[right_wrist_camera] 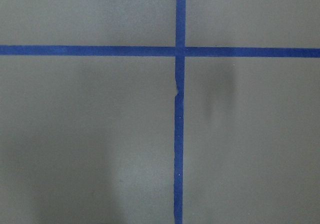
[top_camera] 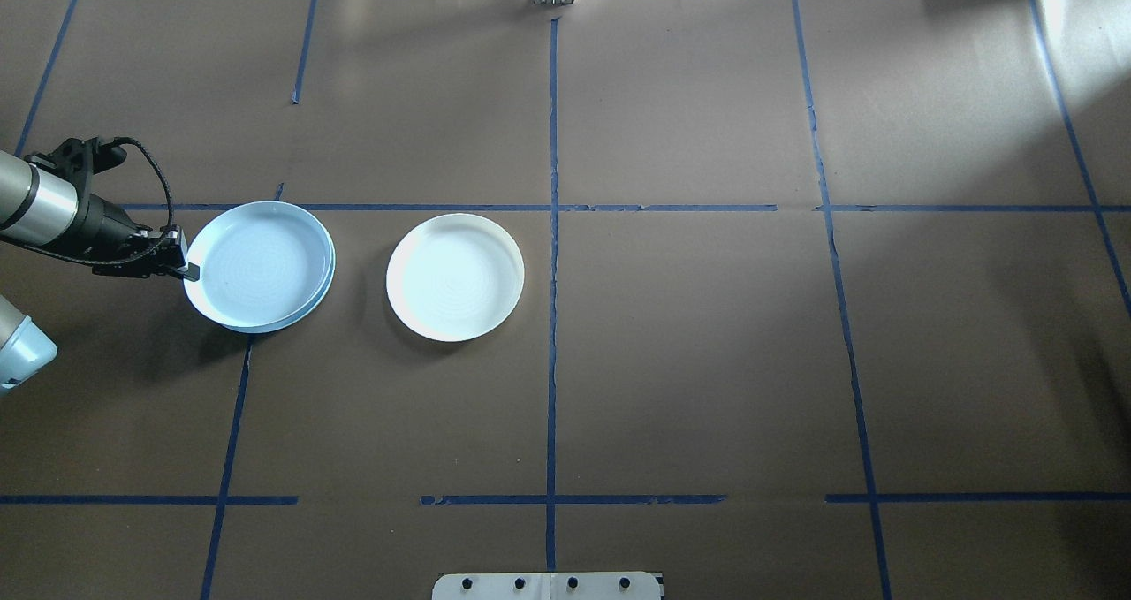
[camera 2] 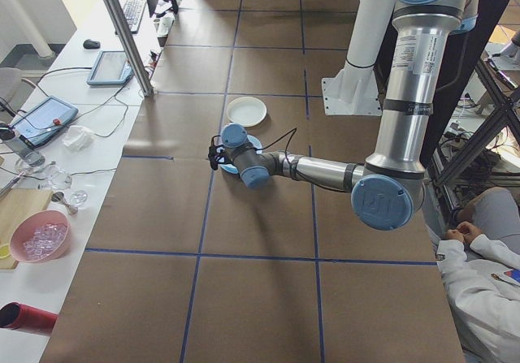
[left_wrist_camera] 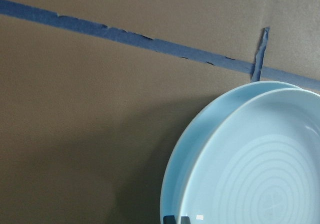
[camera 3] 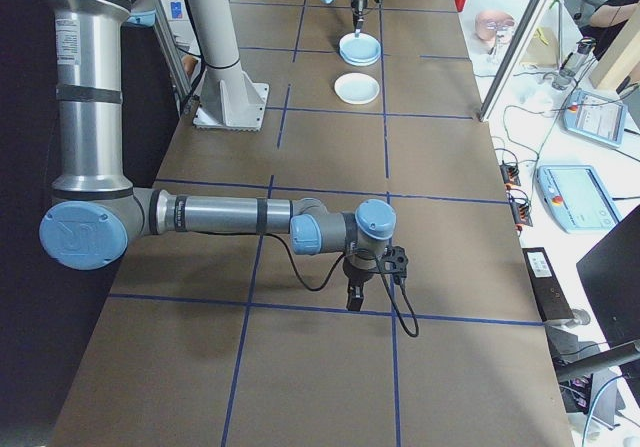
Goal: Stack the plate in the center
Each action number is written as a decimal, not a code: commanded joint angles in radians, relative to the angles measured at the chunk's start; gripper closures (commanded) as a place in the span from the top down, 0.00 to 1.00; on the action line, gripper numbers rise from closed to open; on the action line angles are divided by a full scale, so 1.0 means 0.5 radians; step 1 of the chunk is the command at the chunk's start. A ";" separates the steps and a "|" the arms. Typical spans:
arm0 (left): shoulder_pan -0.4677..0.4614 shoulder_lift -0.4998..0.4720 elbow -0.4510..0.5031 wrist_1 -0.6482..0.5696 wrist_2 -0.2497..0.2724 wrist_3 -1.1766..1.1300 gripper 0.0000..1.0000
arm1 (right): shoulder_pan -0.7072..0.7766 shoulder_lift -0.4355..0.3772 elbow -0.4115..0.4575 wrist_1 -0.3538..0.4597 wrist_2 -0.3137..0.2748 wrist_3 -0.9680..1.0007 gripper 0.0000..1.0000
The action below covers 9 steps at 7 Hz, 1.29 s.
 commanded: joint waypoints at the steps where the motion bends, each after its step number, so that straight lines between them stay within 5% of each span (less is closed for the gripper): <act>1: 0.002 -0.002 0.001 0.000 0.004 0.000 0.01 | 0.000 0.000 0.000 0.000 0.000 0.000 1.00; 3: 0.002 0.001 0.001 0.000 0.004 0.006 0.65 | 0.000 0.000 0.000 0.000 0.000 0.000 1.00; 5: -0.001 0.001 -0.005 -0.003 0.004 0.018 0.96 | 0.000 0.000 0.000 0.000 0.000 0.000 1.00; 7: -0.011 -0.005 -0.121 0.043 -0.002 -0.018 1.00 | 0.000 0.000 0.000 0.000 0.000 0.000 1.00; 9: 0.005 -0.234 -0.137 0.220 0.014 -0.168 1.00 | 0.000 0.000 0.000 0.000 0.000 0.000 1.00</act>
